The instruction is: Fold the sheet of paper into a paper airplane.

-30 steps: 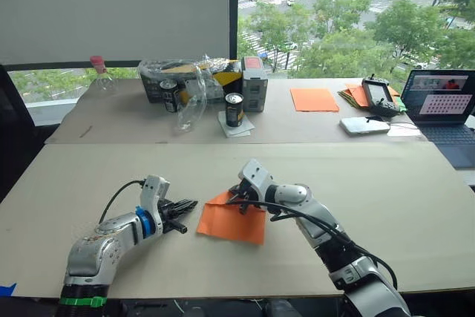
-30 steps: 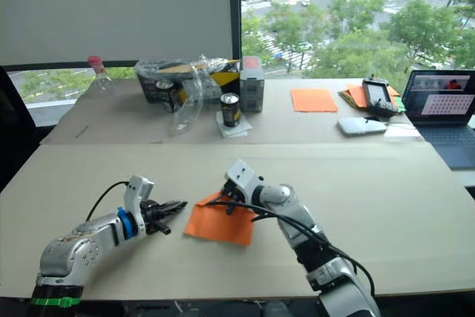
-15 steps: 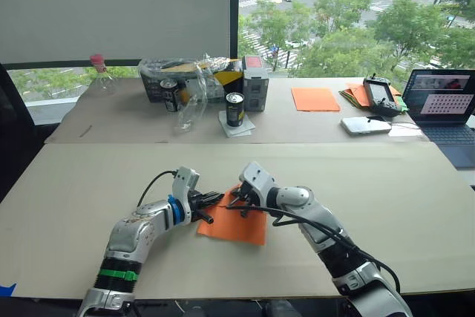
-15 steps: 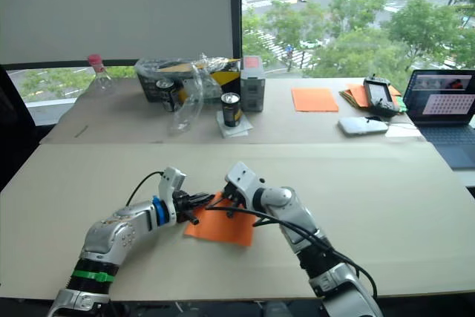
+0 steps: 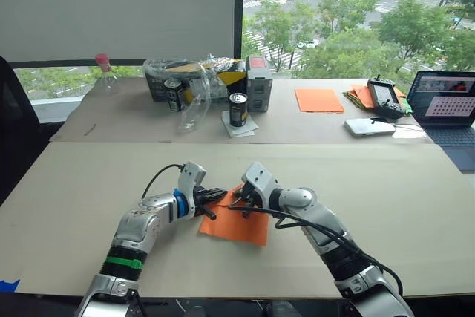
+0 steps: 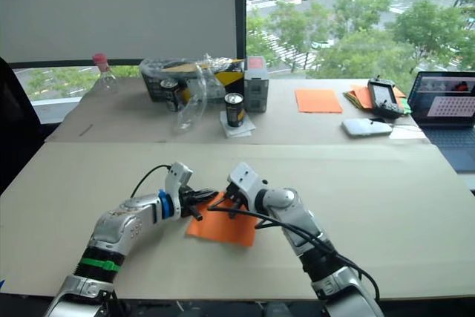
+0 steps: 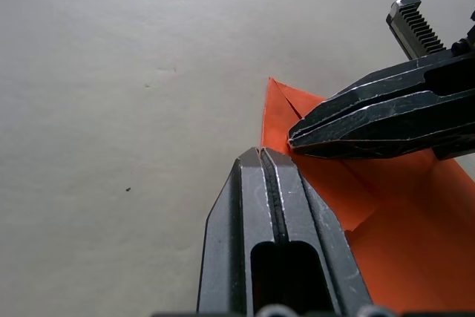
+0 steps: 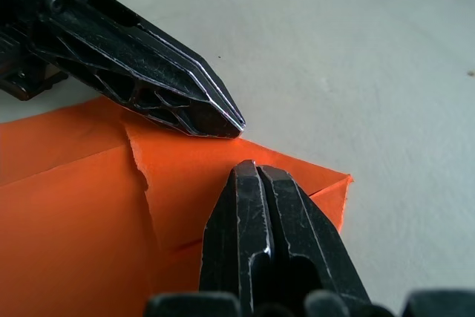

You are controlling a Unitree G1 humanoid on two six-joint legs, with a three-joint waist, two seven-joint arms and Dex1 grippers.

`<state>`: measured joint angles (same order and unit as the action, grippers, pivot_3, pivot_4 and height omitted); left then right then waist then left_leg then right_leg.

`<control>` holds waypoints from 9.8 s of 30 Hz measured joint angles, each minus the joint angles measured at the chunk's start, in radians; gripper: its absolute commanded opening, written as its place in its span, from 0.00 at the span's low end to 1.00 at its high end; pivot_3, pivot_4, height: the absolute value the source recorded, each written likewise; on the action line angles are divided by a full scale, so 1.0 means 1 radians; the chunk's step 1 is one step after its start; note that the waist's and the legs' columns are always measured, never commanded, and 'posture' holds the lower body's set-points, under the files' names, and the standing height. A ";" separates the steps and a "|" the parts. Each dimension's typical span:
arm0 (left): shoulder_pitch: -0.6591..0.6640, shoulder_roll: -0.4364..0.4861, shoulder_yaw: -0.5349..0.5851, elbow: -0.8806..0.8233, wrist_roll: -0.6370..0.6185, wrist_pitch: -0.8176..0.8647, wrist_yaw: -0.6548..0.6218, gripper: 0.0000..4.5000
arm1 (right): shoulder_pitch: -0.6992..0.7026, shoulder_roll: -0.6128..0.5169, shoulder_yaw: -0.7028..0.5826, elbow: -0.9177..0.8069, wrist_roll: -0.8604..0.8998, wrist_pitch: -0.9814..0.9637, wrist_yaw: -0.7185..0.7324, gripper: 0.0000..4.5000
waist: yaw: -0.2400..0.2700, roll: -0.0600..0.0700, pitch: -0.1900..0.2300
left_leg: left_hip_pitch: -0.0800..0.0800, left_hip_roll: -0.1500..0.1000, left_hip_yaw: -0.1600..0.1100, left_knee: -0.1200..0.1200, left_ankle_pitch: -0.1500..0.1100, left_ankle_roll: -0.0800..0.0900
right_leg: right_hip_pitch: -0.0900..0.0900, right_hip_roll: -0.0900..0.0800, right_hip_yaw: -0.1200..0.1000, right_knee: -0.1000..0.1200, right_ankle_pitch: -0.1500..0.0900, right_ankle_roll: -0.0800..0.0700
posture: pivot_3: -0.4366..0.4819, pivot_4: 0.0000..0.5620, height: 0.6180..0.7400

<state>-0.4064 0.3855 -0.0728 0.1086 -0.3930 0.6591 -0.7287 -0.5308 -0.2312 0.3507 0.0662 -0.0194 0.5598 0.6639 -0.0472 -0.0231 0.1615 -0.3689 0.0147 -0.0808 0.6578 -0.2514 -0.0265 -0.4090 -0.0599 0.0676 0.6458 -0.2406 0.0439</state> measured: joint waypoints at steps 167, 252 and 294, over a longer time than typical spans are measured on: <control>-0.148 -0.042 -0.201 0.231 0.291 -0.435 -0.245 0.00 | 0.157 -0.317 -0.135 -0.393 0.358 0.292 0.096 0.00 | 0.005 -0.001 0.001 | -0.001 -0.001 0.000 0.003 0.000 0.001 | 0.001 0.000 0.000 0.001 0.001 0.001 | 0.48 0.27 0.84; 0.001 0.056 -0.137 -0.054 0.193 -0.193 -0.160 0.00 | -0.012 -0.062 -0.091 0.221 0.097 -0.328 0.040 0.00 | -0.002 -0.001 0.001 | -0.005 0.000 0.000 0.002 0.000 0.001 | -0.005 0.000 0.000 0.002 0.001 0.001 | 0.48 0.27 0.84; 0.026 0.064 -0.125 -0.078 0.195 -0.202 -0.140 0.00 | 0.042 -0.081 -0.041 0.214 0.032 -0.528 0.175 0.00 | 0.003 0.000 0.001 | -0.009 0.000 0.000 0.002 0.000 0.000 | -0.010 0.000 0.001 0.004 0.002 0.000 | 0.48 0.27 0.84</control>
<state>-0.3807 0.4493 -0.1983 0.0303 -0.1980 0.4566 -0.8690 -0.4887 -0.3126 0.3093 0.2800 0.0126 0.0322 0.8387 -0.0445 -0.0235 0.1628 -0.3778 0.0144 -0.0803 0.6603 -0.2511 -0.0262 -0.4188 -0.0597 0.0683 0.6499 -0.2391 0.0435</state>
